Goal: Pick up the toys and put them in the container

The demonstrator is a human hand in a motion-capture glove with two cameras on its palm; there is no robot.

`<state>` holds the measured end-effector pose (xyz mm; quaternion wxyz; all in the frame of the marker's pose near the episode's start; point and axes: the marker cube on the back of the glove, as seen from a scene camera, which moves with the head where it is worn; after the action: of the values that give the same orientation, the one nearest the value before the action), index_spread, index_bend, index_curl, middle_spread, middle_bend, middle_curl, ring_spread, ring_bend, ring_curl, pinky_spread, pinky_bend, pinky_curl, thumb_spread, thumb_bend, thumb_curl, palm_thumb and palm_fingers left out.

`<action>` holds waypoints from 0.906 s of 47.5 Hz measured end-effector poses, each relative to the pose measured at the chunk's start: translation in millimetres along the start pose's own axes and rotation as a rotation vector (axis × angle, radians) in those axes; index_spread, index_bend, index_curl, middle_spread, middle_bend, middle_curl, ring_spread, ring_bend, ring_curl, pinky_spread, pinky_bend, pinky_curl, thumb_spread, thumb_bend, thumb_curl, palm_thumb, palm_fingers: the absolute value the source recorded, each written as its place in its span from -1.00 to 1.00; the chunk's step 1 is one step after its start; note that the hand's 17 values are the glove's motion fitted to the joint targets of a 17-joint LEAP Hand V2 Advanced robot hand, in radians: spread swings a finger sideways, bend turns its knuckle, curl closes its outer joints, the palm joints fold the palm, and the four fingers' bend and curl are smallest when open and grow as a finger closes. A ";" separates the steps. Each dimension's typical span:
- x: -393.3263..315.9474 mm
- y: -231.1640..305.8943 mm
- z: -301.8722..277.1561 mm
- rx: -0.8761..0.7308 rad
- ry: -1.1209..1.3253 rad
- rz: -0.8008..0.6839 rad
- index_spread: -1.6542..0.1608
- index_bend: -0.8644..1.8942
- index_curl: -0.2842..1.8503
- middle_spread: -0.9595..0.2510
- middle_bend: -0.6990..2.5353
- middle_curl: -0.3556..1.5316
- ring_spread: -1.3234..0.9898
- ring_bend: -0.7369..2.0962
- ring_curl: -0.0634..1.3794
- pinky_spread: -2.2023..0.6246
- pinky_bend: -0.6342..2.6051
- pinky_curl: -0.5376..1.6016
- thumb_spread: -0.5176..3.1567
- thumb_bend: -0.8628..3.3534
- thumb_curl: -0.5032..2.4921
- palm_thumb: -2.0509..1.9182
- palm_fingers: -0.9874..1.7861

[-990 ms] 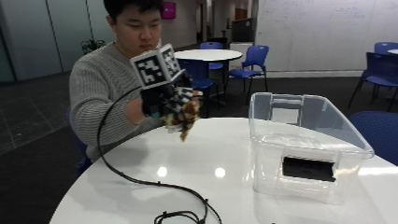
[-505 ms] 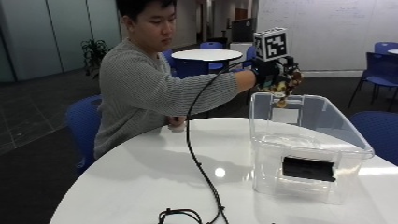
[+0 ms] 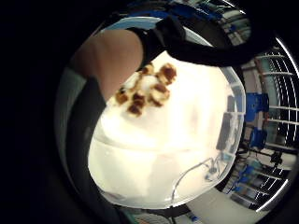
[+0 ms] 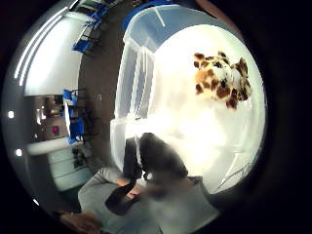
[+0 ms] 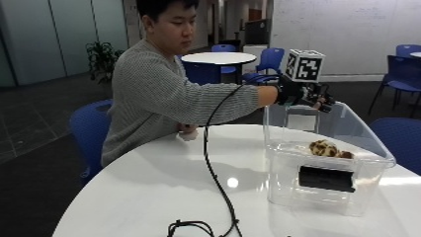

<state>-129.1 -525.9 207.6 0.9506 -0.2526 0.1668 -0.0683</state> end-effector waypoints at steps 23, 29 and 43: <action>212.9 288.6 -23.1 0.211 -0.008 0.299 0.37 -0.24 -0.32 0.27 -0.45 -0.21 0.04 -0.31 -0.45 0.61 -0.11 -0.19 -0.03 -0.62 -0.46 -0.01 -0.32; 210.8 330.8 -8.4 0.233 -0.018 0.346 0.37 -0.24 -0.33 0.27 -0.46 -0.22 0.04 -0.31 -0.45 0.61 -0.13 -0.20 -0.02 -0.62 -0.49 -0.01 -0.31; 59.7 457.6 82.7 0.282 -0.078 0.140 0.36 -0.24 -0.34 0.28 -0.46 -0.24 0.04 -0.32 -0.45 0.61 -0.15 -0.20 -0.01 -0.62 -0.53 -0.01 -0.30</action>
<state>-23.3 -105.9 28.1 0.9849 -0.1068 0.1355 -0.0148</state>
